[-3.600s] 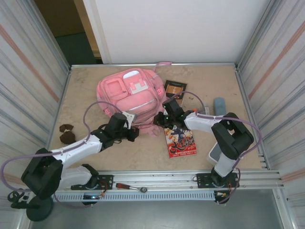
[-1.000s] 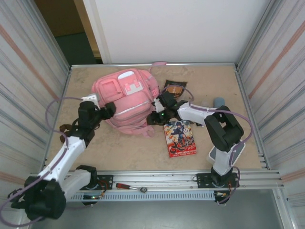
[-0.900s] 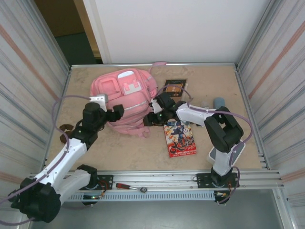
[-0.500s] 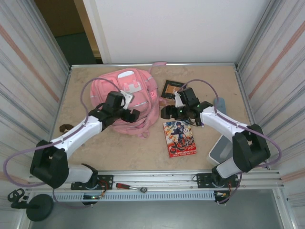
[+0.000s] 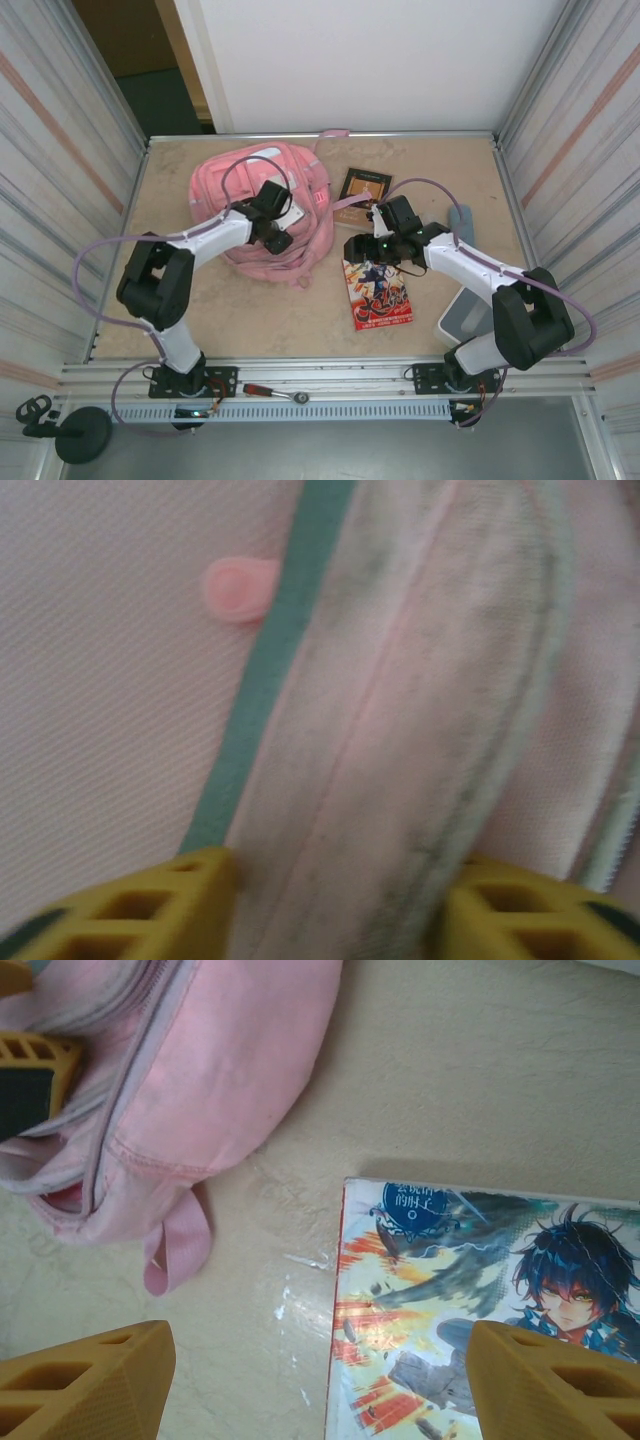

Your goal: Pack books, pencil case, and school supplies into a backpack

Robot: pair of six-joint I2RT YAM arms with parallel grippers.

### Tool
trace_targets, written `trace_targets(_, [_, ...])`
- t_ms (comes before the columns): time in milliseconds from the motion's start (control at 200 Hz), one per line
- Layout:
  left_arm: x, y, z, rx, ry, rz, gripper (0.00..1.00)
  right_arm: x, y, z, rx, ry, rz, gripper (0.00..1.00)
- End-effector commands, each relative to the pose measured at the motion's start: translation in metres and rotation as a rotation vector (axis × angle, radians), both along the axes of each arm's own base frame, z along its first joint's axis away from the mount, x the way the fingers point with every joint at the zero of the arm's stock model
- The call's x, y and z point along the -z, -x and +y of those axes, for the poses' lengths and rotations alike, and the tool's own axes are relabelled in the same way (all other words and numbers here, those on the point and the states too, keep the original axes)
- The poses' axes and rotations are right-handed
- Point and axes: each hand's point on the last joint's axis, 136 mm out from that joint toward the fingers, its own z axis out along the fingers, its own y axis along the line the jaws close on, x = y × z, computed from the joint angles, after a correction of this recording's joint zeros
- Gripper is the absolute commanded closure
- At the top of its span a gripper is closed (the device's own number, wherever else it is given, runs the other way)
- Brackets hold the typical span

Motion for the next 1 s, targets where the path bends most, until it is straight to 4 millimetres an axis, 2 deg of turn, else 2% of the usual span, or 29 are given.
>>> trace_targets(0, [-0.019, -0.015, 0.005, 0.009, -0.014, -0.04, 0.73, -0.001, 0.006, -0.013, 0.025, 0.06, -0.009, 0.25])
trace_targets(35, [-0.027, -0.017, 0.004, 0.009, 0.018, -0.052, 0.83, -0.002, 0.007, -0.02, 0.039, 0.088, -0.018, 0.25])
trace_targets(105, [-0.06, -0.022, 0.004, 0.001, 0.107, -0.132, 1.0, -0.004, 0.009, -0.033, 0.068, 0.139, -0.038, 0.24])
trace_targets(175, [-0.102, -0.028, 0.007, -0.016, 0.223, -0.245, 1.0, -0.006, 0.011, -0.045, 0.095, 0.184, -0.06, 0.24])
trace_targets(311, [-0.184, -0.024, 0.014, 0.002, 0.531, -0.431, 1.0, -0.01, 0.014, -0.061, 0.134, 0.244, -0.083, 0.24])
trace_targets(371, [-0.21, -0.022, 0.019, 0.024, 0.661, -0.469, 1.0, -0.009, 0.016, -0.066, 0.145, 0.262, -0.086, 0.24])
trace_targets(441, [-0.229, -0.022, 0.026, 0.048, 0.77, -0.48, 1.0, -0.009, 0.018, -0.071, 0.158, 0.282, -0.093, 0.23])
trace_targets(556, [-0.242, -0.024, 0.031, 0.093, 0.857, -0.449, 1.0, -0.007, 0.016, -0.077, 0.176, 0.31, -0.105, 0.22])
trace_targets(716, [-0.239, -0.023, 0.026, 0.129, 0.881, -0.424, 1.0, -0.002, 0.009, -0.073, 0.159, 0.315, -0.11, 0.2])
trace_targets(867, [-0.244, -0.032, 0.035, 0.117, 0.869, -0.451, 1.0, 0.007, 0.004, -0.081, 0.15, 0.384, -0.092, 0.14])
trace_targets(942, [-0.241, -0.038, 0.041, 0.104, 0.848, -0.447, 1.0, 0.013, 0.003, -0.085, 0.148, 0.384, -0.069, 0.1])
trace_targets(997, [-0.229, -0.041, 0.045, 0.081, 0.813, -0.425, 1.0, 0.017, 0.002, -0.084, 0.142, 0.362, -0.046, 0.1])
